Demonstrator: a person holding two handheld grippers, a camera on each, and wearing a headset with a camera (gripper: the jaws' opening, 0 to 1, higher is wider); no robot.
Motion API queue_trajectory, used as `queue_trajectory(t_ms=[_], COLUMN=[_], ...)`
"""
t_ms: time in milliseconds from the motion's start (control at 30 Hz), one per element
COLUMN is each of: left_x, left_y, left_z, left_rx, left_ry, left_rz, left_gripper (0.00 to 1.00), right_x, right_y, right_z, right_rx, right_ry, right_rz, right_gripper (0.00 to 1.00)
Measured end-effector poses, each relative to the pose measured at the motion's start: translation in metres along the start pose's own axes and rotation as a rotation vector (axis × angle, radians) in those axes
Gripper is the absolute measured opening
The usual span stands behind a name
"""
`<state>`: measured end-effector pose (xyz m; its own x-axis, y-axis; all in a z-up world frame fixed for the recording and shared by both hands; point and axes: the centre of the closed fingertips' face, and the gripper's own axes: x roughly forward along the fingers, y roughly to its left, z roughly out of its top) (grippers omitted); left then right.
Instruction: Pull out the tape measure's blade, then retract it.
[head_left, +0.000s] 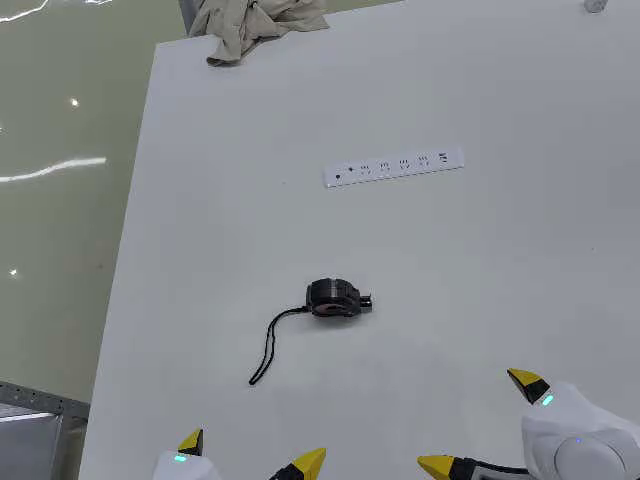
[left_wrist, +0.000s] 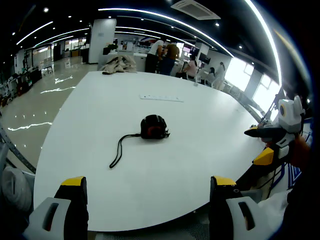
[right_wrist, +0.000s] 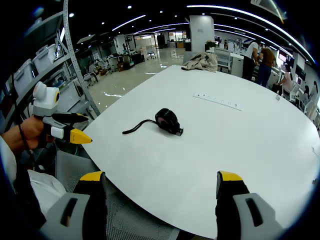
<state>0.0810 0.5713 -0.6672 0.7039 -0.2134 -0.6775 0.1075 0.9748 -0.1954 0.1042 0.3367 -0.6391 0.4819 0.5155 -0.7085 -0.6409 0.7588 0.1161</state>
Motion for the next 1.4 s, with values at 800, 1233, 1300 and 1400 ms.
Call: queue_trajectory(t_ms=[800,1233,1300,1400], left_x=[0.001,0.006,0.007,0.008], left_y=[-0.003,-0.003,-0.004,-0.004], left_z=[0.003,0.004,0.006,0.007], left_rx=[0.015,0.026,0.035,0.039], left_ry=[0.011,0.017,0.018,0.016], left_rz=[0.001,0.002,0.003,-0.001], left_gripper=[1.00,1.00,1.00,1.00], right_x=[0.003,0.008,0.010,0.011], right_y=[-0.002,-0.002,-0.002,-0.003], right_z=[0.000,-0.001,-0.001,-0.001], right_rx=[0.007,-0.002,-0.005,-0.006], right_ry=[0.000,0.011,0.015,0.014], right_rz=[0.007,0.018,0.020,0.019], right_gripper=[0.94,0.93,0.93,0.93])
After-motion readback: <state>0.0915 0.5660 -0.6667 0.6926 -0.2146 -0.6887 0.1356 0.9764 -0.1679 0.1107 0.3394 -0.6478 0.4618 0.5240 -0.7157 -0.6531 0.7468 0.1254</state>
